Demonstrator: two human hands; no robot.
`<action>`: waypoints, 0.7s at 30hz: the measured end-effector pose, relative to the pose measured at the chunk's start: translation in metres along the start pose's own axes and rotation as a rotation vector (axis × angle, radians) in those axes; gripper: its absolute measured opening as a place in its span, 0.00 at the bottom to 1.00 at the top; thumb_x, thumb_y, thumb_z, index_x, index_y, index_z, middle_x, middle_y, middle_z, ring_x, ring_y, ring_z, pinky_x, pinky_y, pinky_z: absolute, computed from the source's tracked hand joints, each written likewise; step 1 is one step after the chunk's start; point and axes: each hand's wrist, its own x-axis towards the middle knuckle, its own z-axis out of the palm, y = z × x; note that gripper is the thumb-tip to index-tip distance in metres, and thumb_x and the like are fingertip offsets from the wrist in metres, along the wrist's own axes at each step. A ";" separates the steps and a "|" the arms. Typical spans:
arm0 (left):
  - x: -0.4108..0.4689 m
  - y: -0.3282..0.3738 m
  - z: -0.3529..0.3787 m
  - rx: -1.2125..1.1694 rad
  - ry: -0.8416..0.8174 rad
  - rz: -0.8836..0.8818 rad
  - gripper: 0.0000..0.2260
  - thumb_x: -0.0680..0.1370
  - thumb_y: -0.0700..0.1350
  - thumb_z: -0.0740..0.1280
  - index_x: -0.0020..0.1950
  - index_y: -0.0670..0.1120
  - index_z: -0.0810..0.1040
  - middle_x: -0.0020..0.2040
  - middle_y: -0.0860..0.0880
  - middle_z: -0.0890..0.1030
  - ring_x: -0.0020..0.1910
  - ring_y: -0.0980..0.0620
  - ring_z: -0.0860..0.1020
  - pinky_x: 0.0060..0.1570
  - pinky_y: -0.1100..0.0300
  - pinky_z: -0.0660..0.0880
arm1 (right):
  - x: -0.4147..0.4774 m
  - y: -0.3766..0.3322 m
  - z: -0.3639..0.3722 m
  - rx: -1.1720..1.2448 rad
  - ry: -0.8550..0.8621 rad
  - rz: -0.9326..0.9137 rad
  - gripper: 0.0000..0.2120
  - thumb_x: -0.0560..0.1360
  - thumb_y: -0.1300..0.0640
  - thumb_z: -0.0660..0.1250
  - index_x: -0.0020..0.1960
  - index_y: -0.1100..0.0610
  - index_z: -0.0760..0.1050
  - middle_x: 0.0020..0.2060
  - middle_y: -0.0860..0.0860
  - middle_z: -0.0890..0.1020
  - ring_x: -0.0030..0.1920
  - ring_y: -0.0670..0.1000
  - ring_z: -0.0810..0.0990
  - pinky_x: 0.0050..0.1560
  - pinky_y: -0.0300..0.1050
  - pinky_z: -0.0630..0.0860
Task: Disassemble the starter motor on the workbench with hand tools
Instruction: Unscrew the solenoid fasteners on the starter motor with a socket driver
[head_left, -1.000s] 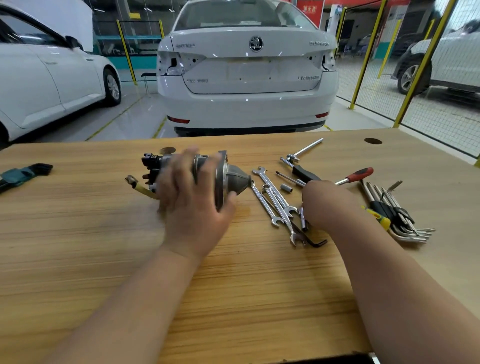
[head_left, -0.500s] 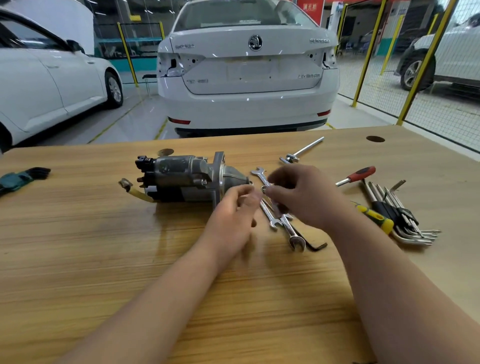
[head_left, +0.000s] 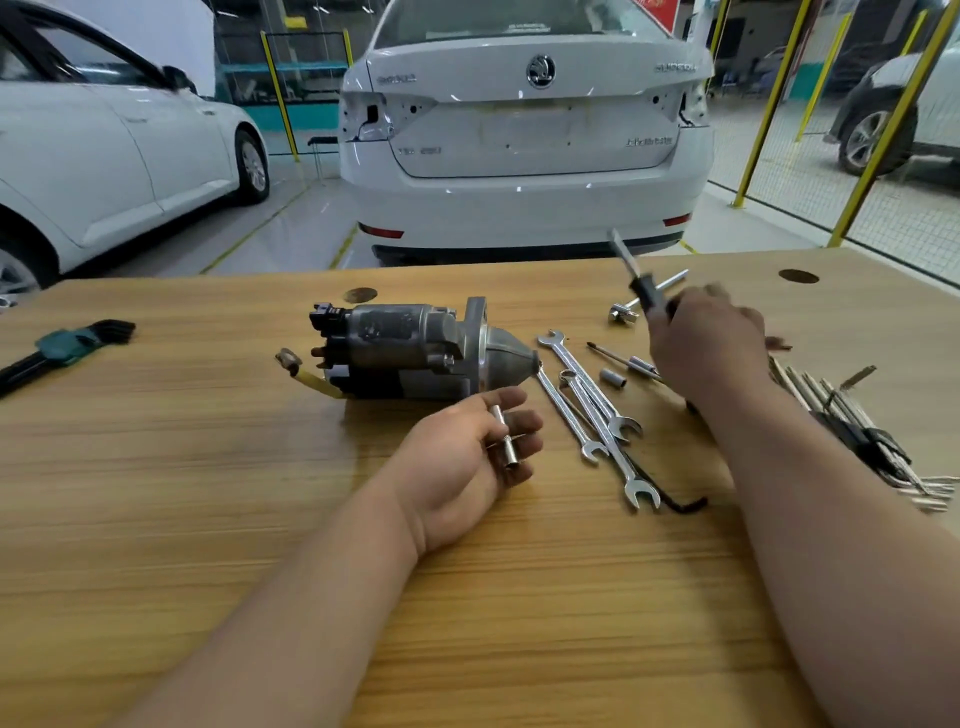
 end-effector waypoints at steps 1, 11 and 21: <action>-0.004 0.002 -0.003 -0.032 -0.006 0.021 0.14 0.80 0.34 0.52 0.57 0.43 0.76 0.39 0.45 0.83 0.40 0.49 0.82 0.32 0.58 0.76 | -0.007 -0.003 -0.009 0.209 0.088 -0.077 0.15 0.83 0.52 0.55 0.58 0.62 0.74 0.53 0.58 0.74 0.45 0.54 0.73 0.50 0.47 0.65; -0.037 0.012 -0.041 -0.371 0.348 0.231 0.10 0.75 0.54 0.67 0.45 0.47 0.76 0.28 0.52 0.77 0.23 0.59 0.73 0.19 0.67 0.68 | -0.135 -0.061 -0.051 0.414 0.345 -0.965 0.14 0.75 0.51 0.67 0.50 0.61 0.82 0.45 0.56 0.82 0.34 0.55 0.80 0.31 0.44 0.75; -0.034 0.018 -0.057 -0.585 0.365 0.306 0.16 0.79 0.56 0.62 0.37 0.48 0.69 0.24 0.54 0.68 0.20 0.59 0.65 0.18 0.66 0.62 | -0.156 -0.071 -0.028 0.346 0.301 -1.019 0.11 0.69 0.57 0.78 0.48 0.62 0.84 0.43 0.56 0.83 0.30 0.55 0.80 0.24 0.46 0.76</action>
